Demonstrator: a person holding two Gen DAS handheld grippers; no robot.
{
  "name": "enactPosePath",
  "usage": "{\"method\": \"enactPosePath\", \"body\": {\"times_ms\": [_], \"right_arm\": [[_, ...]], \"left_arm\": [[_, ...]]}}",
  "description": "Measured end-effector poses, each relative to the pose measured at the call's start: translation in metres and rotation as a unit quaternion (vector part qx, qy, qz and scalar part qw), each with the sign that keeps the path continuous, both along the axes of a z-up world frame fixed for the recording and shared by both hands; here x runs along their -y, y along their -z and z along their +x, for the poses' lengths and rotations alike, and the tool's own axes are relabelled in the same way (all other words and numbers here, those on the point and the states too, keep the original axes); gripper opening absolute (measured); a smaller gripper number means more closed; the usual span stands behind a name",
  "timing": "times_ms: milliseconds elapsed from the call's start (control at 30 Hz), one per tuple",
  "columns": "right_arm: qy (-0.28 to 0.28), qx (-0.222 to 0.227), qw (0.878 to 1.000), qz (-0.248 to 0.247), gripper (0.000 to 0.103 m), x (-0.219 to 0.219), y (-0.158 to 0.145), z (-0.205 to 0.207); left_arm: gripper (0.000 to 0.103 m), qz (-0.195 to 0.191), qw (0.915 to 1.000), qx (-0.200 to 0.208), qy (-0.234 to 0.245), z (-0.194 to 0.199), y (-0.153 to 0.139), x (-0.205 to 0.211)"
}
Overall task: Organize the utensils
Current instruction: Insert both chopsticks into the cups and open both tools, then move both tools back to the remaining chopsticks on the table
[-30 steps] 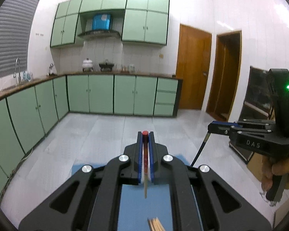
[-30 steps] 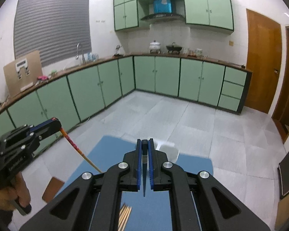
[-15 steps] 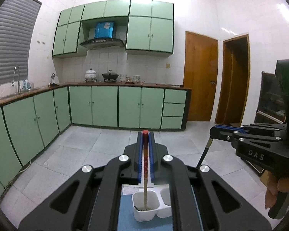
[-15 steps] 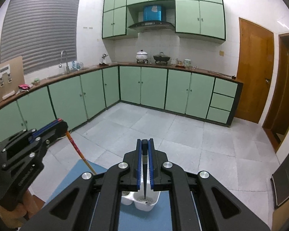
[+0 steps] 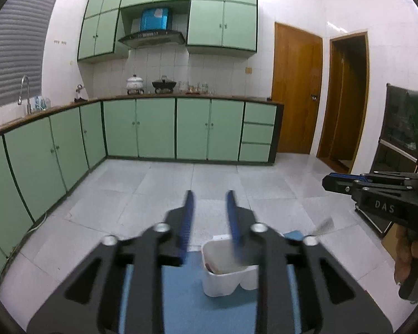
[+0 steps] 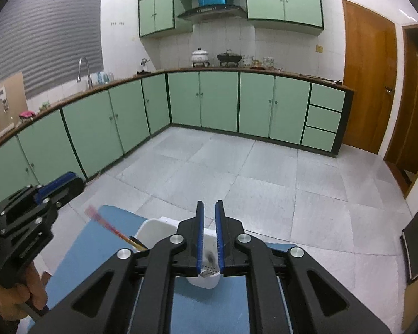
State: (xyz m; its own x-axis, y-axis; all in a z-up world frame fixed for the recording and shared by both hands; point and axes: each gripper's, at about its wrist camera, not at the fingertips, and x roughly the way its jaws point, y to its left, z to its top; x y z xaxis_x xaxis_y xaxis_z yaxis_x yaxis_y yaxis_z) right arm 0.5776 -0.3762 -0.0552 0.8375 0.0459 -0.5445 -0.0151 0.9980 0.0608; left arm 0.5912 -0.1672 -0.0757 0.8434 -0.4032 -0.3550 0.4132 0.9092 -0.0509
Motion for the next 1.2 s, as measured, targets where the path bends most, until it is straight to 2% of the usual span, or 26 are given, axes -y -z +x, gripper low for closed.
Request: {"method": "enactPosePath", "body": {"times_ms": [100,233,333,433,567,600,700,800,900,1000,1100,1200], "right_arm": [[-0.003,0.023,1.0,0.01,0.009,0.004,-0.023,-0.028],[-0.013,0.058,0.998,-0.001,0.012,-0.002,-0.046,-0.082],[-0.026,0.082,0.996,-0.007,0.015,-0.014,-0.049,-0.134],[-0.033,0.096,0.995,-0.006,0.016,-0.027,-0.034,-0.187],[-0.038,0.091,0.995,0.0,0.017,-0.048,0.011,-0.253],[-0.038,0.083,0.996,-0.002,0.017,-0.056,0.031,-0.274],[-0.03,0.068,0.997,-0.004,0.017,-0.071,0.077,-0.32],[-0.017,0.034,0.999,0.011,0.017,-0.085,0.129,-0.356],[-0.014,0.003,1.0,0.024,0.017,-0.099,0.169,-0.376],[-0.018,-0.025,0.999,0.034,0.017,-0.114,0.203,-0.387],[-0.025,-0.048,0.998,0.033,0.017,-0.126,0.226,-0.388],[-0.028,-0.062,0.997,0.031,0.016,-0.135,0.242,-0.386]], "left_arm": [[0.037,0.0,0.9998,0.02,0.0,-0.026,-0.027,-0.018],[0.044,0.006,0.9993,0.038,-0.003,-0.067,-0.052,-0.04],[0.052,-0.003,0.9993,0.037,-0.004,-0.104,-0.058,-0.061],[0.056,-0.008,0.9995,0.029,-0.001,-0.145,-0.046,-0.08],[0.059,-0.006,0.9999,0.01,-0.006,-0.208,-0.002,-0.103],[0.059,-0.006,0.9999,0.005,-0.009,-0.22,0.009,-0.107],[0.06,-0.004,0.9996,-0.025,-0.014,-0.273,0.062,-0.119],[0.06,0.002,0.9982,-0.058,-0.017,-0.313,0.112,-0.123],[0.06,0.029,0.9961,-0.083,-0.011,-0.341,0.155,-0.12],[0.06,0.036,0.9938,-0.105,-0.011,-0.356,0.183,-0.122],[0.06,0.036,0.9914,-0.126,-0.012,-0.353,0.2,-0.121],[0.058,0.059,0.9888,-0.137,-0.005,-0.348,0.215,-0.111]]}}
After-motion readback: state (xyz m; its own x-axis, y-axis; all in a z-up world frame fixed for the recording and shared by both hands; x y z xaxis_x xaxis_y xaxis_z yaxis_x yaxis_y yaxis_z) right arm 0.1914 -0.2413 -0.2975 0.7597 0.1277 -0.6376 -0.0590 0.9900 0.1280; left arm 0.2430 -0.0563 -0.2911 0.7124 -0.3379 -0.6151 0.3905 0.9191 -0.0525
